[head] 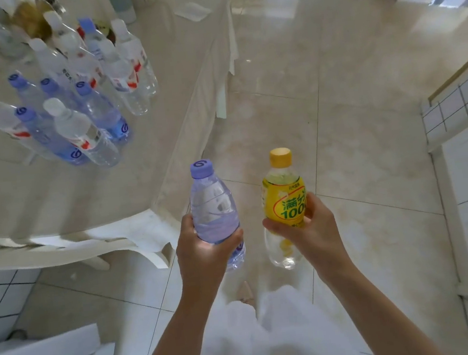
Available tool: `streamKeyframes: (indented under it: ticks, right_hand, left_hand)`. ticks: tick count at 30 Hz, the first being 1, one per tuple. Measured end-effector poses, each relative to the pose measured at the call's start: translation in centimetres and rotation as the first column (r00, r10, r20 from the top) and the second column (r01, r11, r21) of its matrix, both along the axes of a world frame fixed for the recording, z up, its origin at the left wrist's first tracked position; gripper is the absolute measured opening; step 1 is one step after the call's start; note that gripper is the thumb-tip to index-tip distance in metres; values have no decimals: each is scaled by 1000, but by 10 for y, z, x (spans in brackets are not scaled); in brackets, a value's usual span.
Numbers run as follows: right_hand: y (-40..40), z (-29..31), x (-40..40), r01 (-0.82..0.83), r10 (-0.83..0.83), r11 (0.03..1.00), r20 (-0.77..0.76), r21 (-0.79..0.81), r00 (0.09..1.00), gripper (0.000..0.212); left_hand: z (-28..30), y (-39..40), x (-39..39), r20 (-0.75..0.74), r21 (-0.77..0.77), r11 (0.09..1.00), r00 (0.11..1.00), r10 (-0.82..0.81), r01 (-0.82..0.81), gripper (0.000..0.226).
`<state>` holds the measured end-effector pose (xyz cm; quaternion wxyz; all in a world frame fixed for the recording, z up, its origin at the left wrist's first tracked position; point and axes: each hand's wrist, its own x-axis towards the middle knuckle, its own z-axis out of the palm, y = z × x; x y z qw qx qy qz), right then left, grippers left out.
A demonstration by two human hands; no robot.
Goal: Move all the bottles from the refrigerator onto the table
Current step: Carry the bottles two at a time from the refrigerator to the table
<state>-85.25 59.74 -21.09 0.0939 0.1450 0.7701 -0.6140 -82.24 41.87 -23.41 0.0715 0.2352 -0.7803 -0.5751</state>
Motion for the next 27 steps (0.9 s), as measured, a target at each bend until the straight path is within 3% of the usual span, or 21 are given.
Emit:
streamKeyframes:
  ticks: [13,17,27]
  right_hand:
    - [-26,-7,-171,-191,192,981,-2,17,981,53]
    - [-33,-5,-240,-309,312,947,-22,82,950,50]
    - [-62,-9,-387,-529,543,826,-18,195,840,54]
  left_hand:
    - [-7,-23,-132,46,25,973,973,226,-228,61]
    - [-9,-19,-186,70,56,940,940,333,-337,51]
    - [-20,-24,-291,108,-22,865,859,501,-502,60]
